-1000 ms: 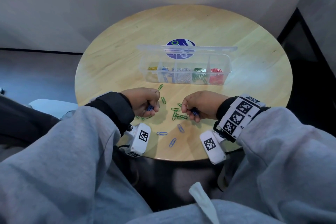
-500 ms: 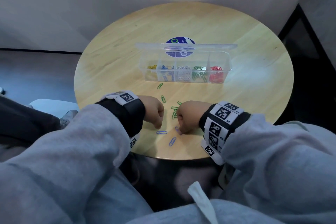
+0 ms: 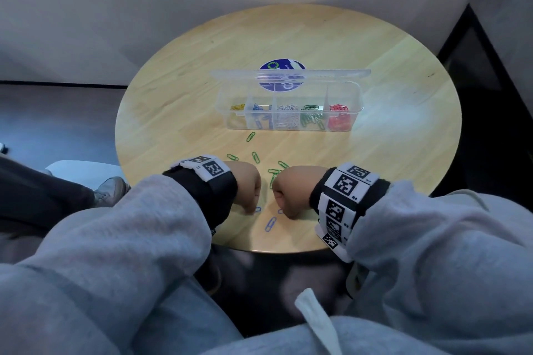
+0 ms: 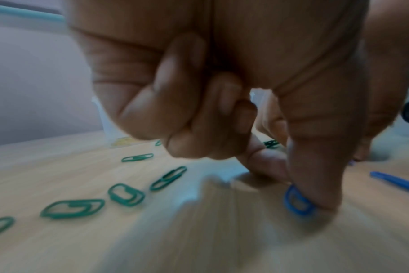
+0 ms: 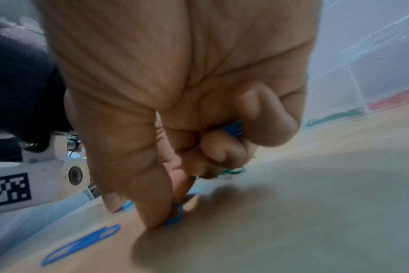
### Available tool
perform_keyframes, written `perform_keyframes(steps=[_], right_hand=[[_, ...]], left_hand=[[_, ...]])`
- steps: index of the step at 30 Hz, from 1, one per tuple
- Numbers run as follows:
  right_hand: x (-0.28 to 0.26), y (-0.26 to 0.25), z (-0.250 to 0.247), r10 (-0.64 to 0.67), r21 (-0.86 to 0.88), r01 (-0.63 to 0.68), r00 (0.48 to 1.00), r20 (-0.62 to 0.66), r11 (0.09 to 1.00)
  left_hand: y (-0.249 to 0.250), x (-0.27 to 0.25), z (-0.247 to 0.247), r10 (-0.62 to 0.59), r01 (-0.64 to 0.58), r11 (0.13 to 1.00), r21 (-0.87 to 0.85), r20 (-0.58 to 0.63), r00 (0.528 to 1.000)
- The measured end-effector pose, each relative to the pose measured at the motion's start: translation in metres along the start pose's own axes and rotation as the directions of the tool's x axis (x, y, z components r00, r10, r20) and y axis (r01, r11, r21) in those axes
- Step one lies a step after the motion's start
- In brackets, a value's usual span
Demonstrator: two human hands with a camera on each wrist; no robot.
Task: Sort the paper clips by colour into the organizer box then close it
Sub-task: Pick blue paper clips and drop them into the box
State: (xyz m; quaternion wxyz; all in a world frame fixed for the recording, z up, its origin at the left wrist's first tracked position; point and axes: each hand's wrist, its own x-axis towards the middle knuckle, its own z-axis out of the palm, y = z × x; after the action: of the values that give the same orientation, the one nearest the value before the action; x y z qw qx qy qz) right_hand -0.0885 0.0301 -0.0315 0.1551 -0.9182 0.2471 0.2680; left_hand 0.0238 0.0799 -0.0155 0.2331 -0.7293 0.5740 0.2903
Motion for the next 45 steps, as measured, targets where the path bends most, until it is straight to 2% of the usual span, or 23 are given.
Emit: perform_keyframes(steps=[3,5,7,8,10,12,13,16,19,21,24,27,29,34,38,40,42,45], right_hand=[[-0.003,0.001,-0.001,-0.005,0.052,0.003,0.999,0.038,0.999],[-0.006,0.009,-0.006,-0.022,0.186,0.013,0.999,0.048,0.982],[-0.009,0.019,-0.011,-0.038,0.390,0.019,0.998,0.042,0.921],[-0.010,0.023,-0.014,-0.052,0.526,0.026,0.998,0.034,0.850],[-0.012,0.029,-0.017,-0.077,0.781,0.040,0.997,0.011,0.624],[-0.012,0.031,-0.019,-0.108,0.909,0.030,0.994,0.017,0.416],[-0.012,0.031,-0.019,-0.124,0.935,0.016,0.992,0.030,0.353],[-0.010,0.030,-0.016,-0.116,0.961,-0.011,0.992,0.045,0.276],[-0.009,0.023,-0.014,-0.136,0.971,-0.044,0.988,0.077,0.235],[-0.009,0.018,-0.013,-0.149,0.955,-0.063,0.983,0.110,0.291],[-0.010,0.015,-0.013,-0.165,0.859,0.017,0.983,0.079,0.512],[-0.015,0.011,-0.015,-0.172,0.589,0.124,0.985,0.026,0.798],[-0.016,0.005,-0.015,-0.185,0.408,0.167,0.983,0.005,0.898],[-0.007,-0.009,-0.008,-0.211,0.215,0.191,0.974,0.079,0.958],[0.002,-0.019,-0.003,-0.259,0.044,0.256,0.960,0.105,0.966],[0.003,-0.020,-0.001,-0.245,-0.018,0.248,0.964,0.100,0.968],[0.001,-0.015,-0.002,-0.206,0.016,0.205,0.974,0.096,0.979],[-0.008,0.001,-0.012,-0.127,0.230,0.112,0.990,0.053,0.967]], left_hand=[[-0.005,-0.002,-0.002,-0.020,0.021,0.997,-0.079,0.008,1.000],[-0.013,-0.005,-0.006,-0.035,0.035,0.982,-0.184,0.005,0.999],[-0.022,-0.008,-0.012,-0.044,0.046,0.941,-0.336,0.014,0.999],[-0.026,-0.010,-0.015,-0.044,0.045,0.907,-0.419,0.013,0.999],[-0.035,-0.012,-0.019,-0.034,0.021,0.818,-0.575,-0.012,0.999],[-0.040,-0.015,-0.022,-0.029,-0.018,0.685,-0.728,-0.052,0.998],[-0.042,-0.016,-0.023,-0.037,-0.031,0.613,-0.790,-0.068,0.997],[-0.046,-0.020,-0.030,-0.075,-0.046,0.473,-0.880,-0.092,0.993],[-0.047,-0.022,-0.037,-0.121,-0.040,0.415,-0.909,-0.098,0.988],[-0.047,-0.024,-0.040,-0.148,-0.030,0.382,-0.924,-0.094,0.985],[-0.048,-0.026,-0.043,-0.166,-0.030,0.329,-0.944,-0.089,0.982],[-0.049,-0.028,-0.043,-0.181,-0.021,0.303,-0.953,-0.079,0.980],[-0.049,-0.027,-0.042,-0.186,-0.013,0.303,-0.953,-0.073,0.980],[-0.049,-0.029,-0.042,-0.182,0.021,0.365,-0.931,-0.049,0.982],[-0.046,-0.031,-0.044,-0.197,0.067,0.407,-0.911,-0.016,0.980],[-0.044,-0.032,-0.045,-0.194,0.082,0.415,-0.906,0.000,0.981],[-0.043,-0.032,-0.045,-0.184,0.083,0.408,-0.909,0.007,0.983],[-0.046,-0.031,-0.044,-0.176,0.062,0.356,-0.932,-0.002,0.984]])
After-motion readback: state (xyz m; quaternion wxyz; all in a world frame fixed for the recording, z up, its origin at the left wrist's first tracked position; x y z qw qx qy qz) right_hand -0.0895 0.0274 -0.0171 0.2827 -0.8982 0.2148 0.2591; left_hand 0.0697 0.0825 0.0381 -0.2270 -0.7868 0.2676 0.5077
